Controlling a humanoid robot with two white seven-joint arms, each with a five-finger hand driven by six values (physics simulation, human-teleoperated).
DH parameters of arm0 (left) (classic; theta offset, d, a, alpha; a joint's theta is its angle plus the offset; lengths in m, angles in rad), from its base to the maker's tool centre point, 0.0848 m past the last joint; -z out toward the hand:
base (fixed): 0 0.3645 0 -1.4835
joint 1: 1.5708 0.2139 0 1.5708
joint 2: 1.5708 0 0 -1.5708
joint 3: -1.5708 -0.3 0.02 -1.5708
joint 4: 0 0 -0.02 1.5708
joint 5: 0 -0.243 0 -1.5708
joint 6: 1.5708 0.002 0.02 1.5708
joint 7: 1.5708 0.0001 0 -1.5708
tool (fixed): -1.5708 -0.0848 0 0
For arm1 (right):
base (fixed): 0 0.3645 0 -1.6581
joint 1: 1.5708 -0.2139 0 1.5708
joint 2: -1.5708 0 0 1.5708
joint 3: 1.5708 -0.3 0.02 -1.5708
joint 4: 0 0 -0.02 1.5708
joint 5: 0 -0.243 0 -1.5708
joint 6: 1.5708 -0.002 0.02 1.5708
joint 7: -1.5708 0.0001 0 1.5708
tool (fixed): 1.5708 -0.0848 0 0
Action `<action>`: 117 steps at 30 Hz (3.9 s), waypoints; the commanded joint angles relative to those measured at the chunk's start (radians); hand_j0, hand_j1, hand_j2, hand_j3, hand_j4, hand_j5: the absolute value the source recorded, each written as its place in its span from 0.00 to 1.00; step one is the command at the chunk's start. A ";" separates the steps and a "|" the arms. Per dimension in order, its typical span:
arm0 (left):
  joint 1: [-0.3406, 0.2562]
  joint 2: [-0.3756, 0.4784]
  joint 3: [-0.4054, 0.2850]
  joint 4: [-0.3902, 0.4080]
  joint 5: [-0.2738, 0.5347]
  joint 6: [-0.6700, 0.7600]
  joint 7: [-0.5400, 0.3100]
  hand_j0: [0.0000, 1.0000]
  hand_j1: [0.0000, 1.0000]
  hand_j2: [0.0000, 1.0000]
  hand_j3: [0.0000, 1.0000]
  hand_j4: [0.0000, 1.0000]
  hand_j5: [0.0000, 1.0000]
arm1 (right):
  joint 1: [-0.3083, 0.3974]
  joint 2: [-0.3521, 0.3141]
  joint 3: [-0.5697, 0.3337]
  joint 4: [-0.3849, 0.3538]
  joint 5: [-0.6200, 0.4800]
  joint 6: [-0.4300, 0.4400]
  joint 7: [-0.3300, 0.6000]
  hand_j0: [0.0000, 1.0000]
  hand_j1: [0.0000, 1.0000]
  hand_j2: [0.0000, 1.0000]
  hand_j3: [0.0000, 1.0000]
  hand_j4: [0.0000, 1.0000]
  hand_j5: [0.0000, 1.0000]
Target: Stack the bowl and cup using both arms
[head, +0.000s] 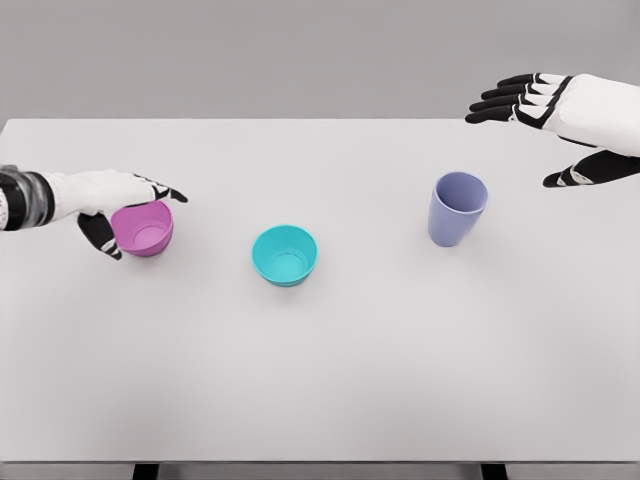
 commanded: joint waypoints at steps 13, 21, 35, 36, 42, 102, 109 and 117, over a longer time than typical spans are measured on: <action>0.008 -0.039 -0.001 0.063 -0.051 -0.005 0.000 1.00 1.00 1.00 1.00 1.00 1.00 | 0.000 0.001 0.001 0.001 -0.006 0.003 -0.001 1.00 1.00 1.00 1.00 1.00 1.00; 0.011 -0.039 -0.001 0.077 -0.051 -0.005 0.000 1.00 1.00 1.00 1.00 1.00 1.00 | 0.000 0.002 0.001 0.001 -0.006 0.003 -0.001 1.00 1.00 1.00 1.00 1.00 1.00; 0.011 -0.067 -0.007 0.114 -0.068 -0.005 0.000 1.00 1.00 1.00 1.00 1.00 1.00 | 0.000 0.004 0.001 -0.001 -0.006 0.003 -0.001 1.00 1.00 1.00 1.00 1.00 1.00; 0.011 -0.068 -0.007 0.118 -0.068 -0.005 0.000 1.00 1.00 1.00 1.00 1.00 1.00 | 0.002 0.004 0.001 0.001 -0.006 0.003 -0.001 1.00 1.00 1.00 1.00 1.00 1.00; 0.011 -0.071 -0.009 0.118 -0.068 -0.005 0.000 1.00 1.00 1.00 1.00 1.00 1.00 | 0.000 0.004 0.001 0.001 -0.006 0.003 -0.001 1.00 1.00 1.00 1.00 1.00 1.00; -0.040 -0.028 0.005 -0.123 -0.058 -0.087 0.000 0.66 0.66 0.66 0.66 0.66 0.66 | 0.000 0.001 0.001 0.001 -0.006 0.003 -0.001 1.00 1.00 1.00 1.00 1.00 1.00; -0.051 -0.047 0.005 -0.123 -0.058 -0.167 0.000 0.66 0.66 0.66 0.66 0.66 0.66 | 0.000 0.002 0.001 0.001 -0.006 0.003 -0.001 1.00 1.00 1.00 1.00 1.00 1.00; -0.064 -0.070 0.005 -0.123 -0.060 -0.261 0.000 0.66 0.66 0.66 0.66 0.66 0.66 | 0.000 0.002 0.001 0.001 -0.006 0.003 -0.001 1.00 1.00 1.00 1.00 1.00 1.00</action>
